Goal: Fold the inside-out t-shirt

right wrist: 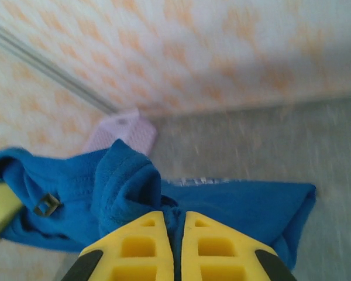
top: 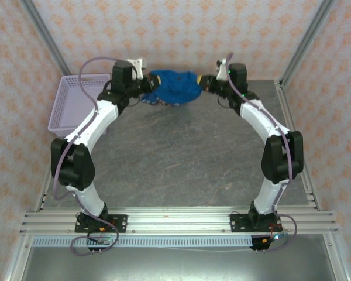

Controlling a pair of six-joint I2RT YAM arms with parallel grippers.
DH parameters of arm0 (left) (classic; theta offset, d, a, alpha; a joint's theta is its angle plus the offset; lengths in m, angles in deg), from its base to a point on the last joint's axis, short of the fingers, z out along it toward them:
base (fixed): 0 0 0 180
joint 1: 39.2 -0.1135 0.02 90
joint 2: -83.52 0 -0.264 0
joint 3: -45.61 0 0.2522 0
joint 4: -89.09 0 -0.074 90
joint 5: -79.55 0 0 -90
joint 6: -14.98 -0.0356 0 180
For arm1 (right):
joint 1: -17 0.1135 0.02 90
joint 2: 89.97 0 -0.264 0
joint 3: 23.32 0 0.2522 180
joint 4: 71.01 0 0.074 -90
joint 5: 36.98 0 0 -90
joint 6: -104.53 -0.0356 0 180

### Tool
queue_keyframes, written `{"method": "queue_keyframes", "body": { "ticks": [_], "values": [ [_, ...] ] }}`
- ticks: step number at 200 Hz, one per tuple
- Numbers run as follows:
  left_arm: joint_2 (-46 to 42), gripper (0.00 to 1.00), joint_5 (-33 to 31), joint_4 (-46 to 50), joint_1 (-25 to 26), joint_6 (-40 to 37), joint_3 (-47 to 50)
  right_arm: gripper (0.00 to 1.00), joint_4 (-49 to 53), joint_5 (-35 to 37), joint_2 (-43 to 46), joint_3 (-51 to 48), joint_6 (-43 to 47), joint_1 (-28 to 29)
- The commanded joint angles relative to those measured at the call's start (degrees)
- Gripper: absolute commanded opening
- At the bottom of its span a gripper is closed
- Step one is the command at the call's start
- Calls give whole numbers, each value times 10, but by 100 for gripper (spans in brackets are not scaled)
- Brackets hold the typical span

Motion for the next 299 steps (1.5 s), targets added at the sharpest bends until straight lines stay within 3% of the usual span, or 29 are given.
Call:
{"method": "queue_keyframes", "body": {
  "ticks": [1,50,86,121,250,299],
  "values": [
    [-37,0,11,-50,27,13,113,0,-66,-16,52,-114,2,17],
    [-158,0,-52,-69,115,38,324,0,-98,13,151,-315,-35,50],
    [-199,0,-125,-86,130,61,400,0,-84,28,158,-322,-27,58],
    [-211,0,-200,-88,124,59,414,0,-65,27,107,-249,5,63],
    [-105,0,-259,-161,53,58,416,0,117,100,-170,75,116,112],
    [-31,1,-288,-184,47,55,399,5,173,128,-258,172,132,117]
  ]
}}
